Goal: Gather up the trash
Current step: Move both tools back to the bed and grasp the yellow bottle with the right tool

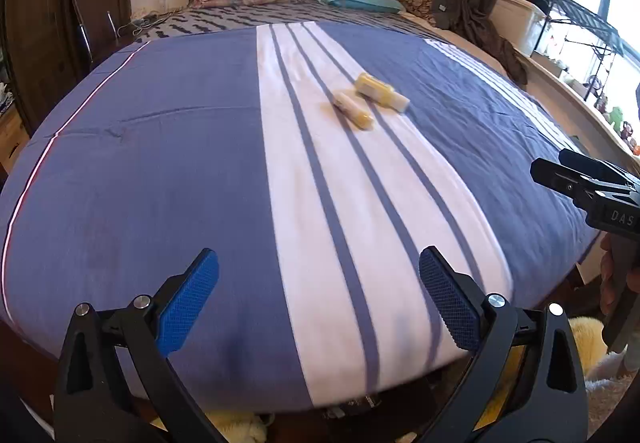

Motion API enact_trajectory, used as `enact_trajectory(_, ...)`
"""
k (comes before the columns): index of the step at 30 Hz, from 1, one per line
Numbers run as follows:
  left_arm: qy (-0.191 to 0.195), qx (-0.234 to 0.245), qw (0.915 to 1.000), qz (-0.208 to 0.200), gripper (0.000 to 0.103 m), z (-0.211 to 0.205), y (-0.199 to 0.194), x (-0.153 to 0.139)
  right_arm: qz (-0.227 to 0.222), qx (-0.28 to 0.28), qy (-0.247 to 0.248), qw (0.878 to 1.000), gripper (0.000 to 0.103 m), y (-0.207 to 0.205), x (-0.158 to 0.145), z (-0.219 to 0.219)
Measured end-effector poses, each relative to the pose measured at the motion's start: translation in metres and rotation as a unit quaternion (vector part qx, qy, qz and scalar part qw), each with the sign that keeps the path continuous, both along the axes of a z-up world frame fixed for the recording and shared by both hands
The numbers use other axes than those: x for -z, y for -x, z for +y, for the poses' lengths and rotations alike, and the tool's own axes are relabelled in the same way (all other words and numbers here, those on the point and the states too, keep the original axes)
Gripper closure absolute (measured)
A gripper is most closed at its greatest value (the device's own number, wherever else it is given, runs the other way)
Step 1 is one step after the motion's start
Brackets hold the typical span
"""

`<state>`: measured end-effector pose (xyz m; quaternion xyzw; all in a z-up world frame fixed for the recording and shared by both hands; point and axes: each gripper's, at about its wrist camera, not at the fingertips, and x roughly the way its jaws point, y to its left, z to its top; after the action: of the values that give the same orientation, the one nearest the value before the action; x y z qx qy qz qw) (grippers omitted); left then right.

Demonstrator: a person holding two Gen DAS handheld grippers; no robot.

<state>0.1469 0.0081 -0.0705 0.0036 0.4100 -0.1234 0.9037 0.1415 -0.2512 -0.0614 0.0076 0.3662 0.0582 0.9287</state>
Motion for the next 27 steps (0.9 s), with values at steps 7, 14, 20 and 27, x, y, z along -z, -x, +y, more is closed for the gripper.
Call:
enact_trajectory(7, 0.003, -0.001, 0.9995, 0.032, 0.008, -0.003, -0.052, 0.022, 0.027, -0.001, 0.0, 1.0, 0.003, -0.056, 0.017, 0.004)
enact_trajectory(14, -0.006, 0.009, 0.9989, 0.045, 0.008, -0.023, -0.098, 0.034, 0.047, -0.003, 0.008, 0.999, 0.004, -0.127, 0.039, 0.014)
enact_trajectory(20, -0.007, 0.016, 0.9986, 0.049, 0.008, -0.04, -0.135, 0.036, 0.052, -0.01, 0.0, 0.999, 0.007, -0.183, 0.047, 0.026)
enact_trajectory(27, -0.006, 0.021, 0.9985, 0.051, 0.008, -0.054, -0.16, 0.038, 0.083, -0.046, -0.001, 0.995, 0.034, -0.234, 0.06, 0.05)
